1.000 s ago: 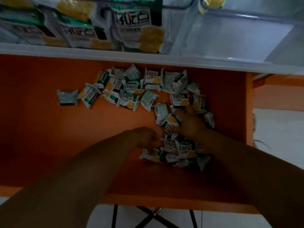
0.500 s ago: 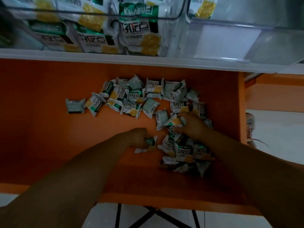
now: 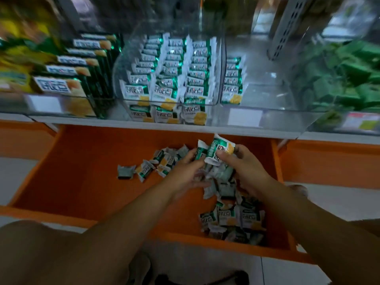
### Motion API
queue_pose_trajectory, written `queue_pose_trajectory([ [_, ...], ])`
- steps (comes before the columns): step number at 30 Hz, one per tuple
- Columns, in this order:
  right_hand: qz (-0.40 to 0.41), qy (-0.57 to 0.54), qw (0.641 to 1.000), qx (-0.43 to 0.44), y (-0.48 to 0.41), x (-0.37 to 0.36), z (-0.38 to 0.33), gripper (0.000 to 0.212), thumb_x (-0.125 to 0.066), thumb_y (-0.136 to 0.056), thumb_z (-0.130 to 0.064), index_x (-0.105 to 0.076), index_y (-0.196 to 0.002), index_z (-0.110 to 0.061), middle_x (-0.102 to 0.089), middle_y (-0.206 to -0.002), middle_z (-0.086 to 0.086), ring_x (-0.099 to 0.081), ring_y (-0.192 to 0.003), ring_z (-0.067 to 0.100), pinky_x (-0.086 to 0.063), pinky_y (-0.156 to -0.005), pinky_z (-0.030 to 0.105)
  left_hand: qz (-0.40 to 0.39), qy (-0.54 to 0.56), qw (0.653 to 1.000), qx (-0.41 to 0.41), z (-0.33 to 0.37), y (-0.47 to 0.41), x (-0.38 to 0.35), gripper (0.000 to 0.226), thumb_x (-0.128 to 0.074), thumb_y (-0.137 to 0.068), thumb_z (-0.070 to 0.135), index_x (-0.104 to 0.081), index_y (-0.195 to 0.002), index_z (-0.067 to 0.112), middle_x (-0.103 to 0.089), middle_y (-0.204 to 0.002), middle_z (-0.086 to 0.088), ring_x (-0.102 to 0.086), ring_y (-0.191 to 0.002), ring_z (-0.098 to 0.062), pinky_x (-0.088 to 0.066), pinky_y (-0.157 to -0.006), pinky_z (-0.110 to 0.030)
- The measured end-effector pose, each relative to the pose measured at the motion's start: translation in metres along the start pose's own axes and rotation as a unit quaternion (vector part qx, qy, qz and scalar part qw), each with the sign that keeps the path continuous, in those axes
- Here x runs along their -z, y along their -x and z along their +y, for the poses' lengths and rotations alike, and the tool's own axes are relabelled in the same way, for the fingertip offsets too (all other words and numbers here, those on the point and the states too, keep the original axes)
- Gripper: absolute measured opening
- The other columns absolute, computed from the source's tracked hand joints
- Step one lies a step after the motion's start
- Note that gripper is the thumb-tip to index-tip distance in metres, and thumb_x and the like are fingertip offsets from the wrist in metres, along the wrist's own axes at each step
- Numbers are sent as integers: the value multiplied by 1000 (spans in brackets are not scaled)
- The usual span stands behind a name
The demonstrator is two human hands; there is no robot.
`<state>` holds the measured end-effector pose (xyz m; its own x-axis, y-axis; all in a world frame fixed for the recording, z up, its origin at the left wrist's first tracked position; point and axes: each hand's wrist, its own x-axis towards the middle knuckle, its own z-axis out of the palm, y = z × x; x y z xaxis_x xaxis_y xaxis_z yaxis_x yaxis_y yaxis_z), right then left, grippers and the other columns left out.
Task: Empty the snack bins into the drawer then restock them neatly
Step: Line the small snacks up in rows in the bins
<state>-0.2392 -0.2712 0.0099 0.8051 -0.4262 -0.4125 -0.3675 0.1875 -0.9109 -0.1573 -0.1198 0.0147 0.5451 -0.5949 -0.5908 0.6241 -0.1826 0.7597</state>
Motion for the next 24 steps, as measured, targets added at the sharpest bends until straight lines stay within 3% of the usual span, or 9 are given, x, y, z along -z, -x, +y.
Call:
queue_pose_trajectory([
  [3, -21, -65, 998, 11, 18, -3, -28, 63, -81, -70, -44, -59, -120, -12, -70, -113, 8, -69, -103, 26, -53, -93, 51, -28, 29, 998, -51, 24, 29, -8, 41, -59, -95, 7, -53, -128, 30, -60, -127, -5, -59, -117, -29, -54, -91, -54],
  [7, -37, -110, 993, 26, 30, -7, -63, 64, -83, -70, -44, -61, -120, -11, -69, -115, 12, -67, -104, 32, -52, -93, 52, -42, -22, 993, -110, 47, 50, -17, 66, -74, -83, 7, -46, -138, 31, -65, -122, -2, -69, -104, -24, -57, -88, -50],
  [9, -48, -123, 991, 38, 31, -9, -76, 66, -84, -69, -42, -59, -120, -9, -69, -115, 12, -67, -105, 33, -52, -92, 50, -33, -50, 990, -129, 56, 54, -22, 80, -81, -77, 14, -40, -143, 36, -61, -127, 4, -70, -100, -22, -57, -88, -47],
  [12, 2, -60, 995, 79, 26, -1, -97, 52, -82, -72, -31, -59, -115, -12, -70, -107, 5, -67, -100, 23, -52, -80, 38, -6, -50, 988, -146, 68, 53, -22, 90, -79, -79, 13, -29, -148, 41, -47, -118, 19, -65, -102, -20, -56, -91, -49],
  [15, 38, -33, 993, 103, 8, 19, -114, 54, -79, -76, -15, -51, -122, -16, -66, -108, 5, -65, -95, 23, -45, -71, 33, 9, -61, 988, -145, 78, 42, -12, 94, -79, -80, 15, -24, -151, 41, -22, -158, 7, -53, -125, -30, -57, -88, -46],
  [17, 17, -43, 995, 90, -3, 32, -128, 55, -73, -79, -4, -51, -126, -22, -65, -103, 2, -64, -88, 18, -45, -67, 29, 25, -75, 984, -158, 86, 38, -8, 93, -79, -80, 16, -24, -150, 42, -15, -162, 6, -50, -127, -26, -57, -88, -43],
  [19, -9, -42, 994, 98, -12, 43, -144, 40, -70, -79, 3, -61, -111, -17, -68, -88, -2, -65, -84, 15, -47, -65, 24, 34, -79, 980, -181, 94, 32, -6, 88, -78, -81, 16, -27, -148, 43, -33, -151, 10, -56, -115, -14, -57, -82, -36],
  [21, 6, -44, 992, 117, -26, 54, -159, 16, -70, -76, 3, -65, -82, -10, -67, -72, 0, -66, -74, 17, -49, -64, 27, 35, -75, 973, -214, 102, 28, -5, 73, -77, -83, 14, -38, -135, 45, -49, -119, 24, -66, -89, 1, -56, -72, -27],
  [24, 95, -14, 988, 125, -52, 73, -175, 12, -75, -74, -8, -64, -71, -7, -63, -56, 1, -60, -59, 18, -45, -65, 32, 53, -61, 970, -230, 113, 23, -3, 68, -77, -81, 10, -40, -126, 46, -45, -91, 33, -63, -69, 10, -57, -71, -25],
])
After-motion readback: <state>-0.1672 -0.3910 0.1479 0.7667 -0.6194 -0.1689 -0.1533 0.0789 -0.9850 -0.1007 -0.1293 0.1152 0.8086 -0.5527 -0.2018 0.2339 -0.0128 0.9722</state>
